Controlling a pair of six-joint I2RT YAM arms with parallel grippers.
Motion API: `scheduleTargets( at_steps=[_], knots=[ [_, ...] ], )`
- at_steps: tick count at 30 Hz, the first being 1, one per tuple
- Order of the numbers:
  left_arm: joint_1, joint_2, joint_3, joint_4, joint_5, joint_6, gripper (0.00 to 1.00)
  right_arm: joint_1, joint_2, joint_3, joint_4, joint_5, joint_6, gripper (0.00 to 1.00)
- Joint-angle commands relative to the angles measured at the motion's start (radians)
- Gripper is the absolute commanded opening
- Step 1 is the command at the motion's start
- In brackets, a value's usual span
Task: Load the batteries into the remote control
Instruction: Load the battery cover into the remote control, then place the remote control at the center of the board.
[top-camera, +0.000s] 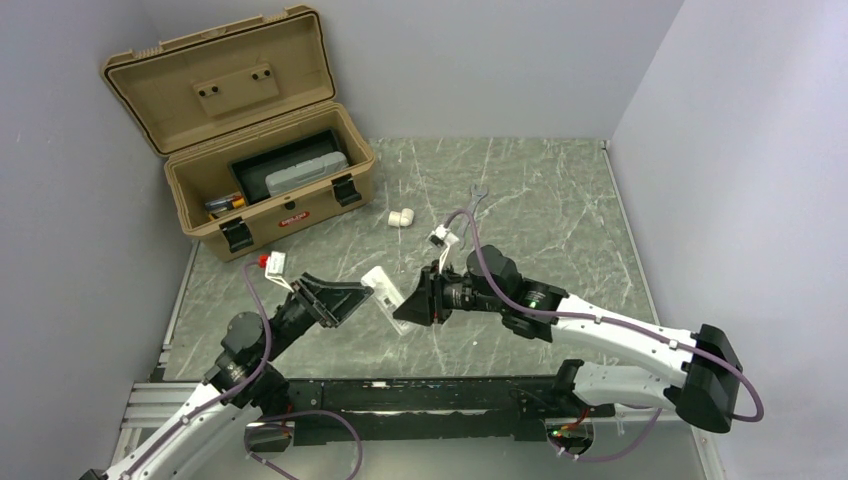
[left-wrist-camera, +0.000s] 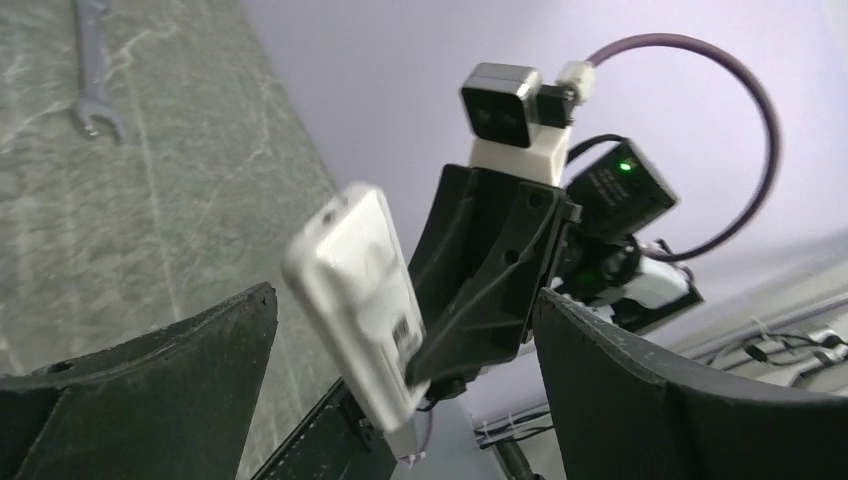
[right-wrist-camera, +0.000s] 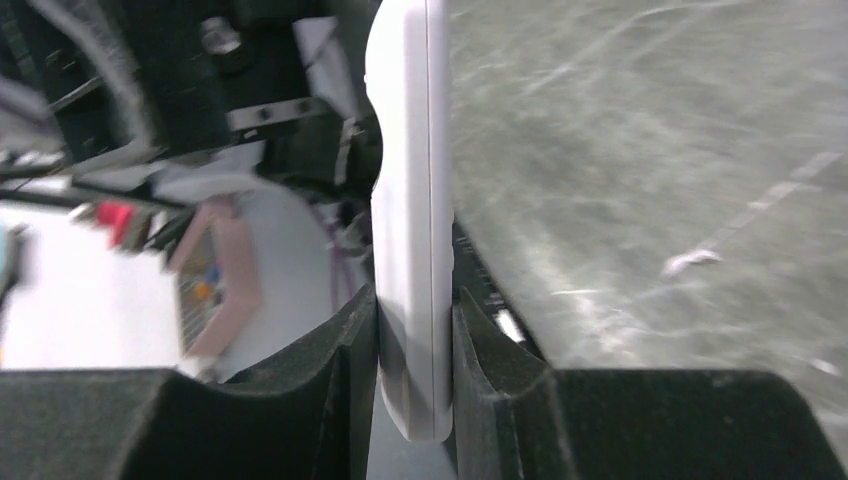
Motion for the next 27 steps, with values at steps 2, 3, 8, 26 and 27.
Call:
scheduleTargets(
  at_steps=[2,3,8,26,27],
  knots=[
    [-0.004,-0.014,0.118,-0.31,-0.087,0.064,0.99,-0.01,-0.035,0.14,-0.377,0.506,-0.08,0.0],
    [-0.002,-0.013,0.133,-0.359,-0.1,0.073,1.0,-0.013,-0.026,0.159,-0.45,0.6,-0.076,0.0],
    [-0.004,-0.009,0.176,-0.475,-0.135,0.104,0.99,-0.071,0.034,0.219,-0.673,0.884,-0.087,0.0],
    [-0.003,0.024,0.247,-0.572,-0.129,0.16,0.99,-0.572,0.608,0.406,-0.897,1.352,-0.226,0.0],
    [-0.004,0.025,0.252,-0.578,-0.127,0.164,1.0,-0.581,0.649,0.421,-0.909,1.379,-0.22,0.0]
  ],
)
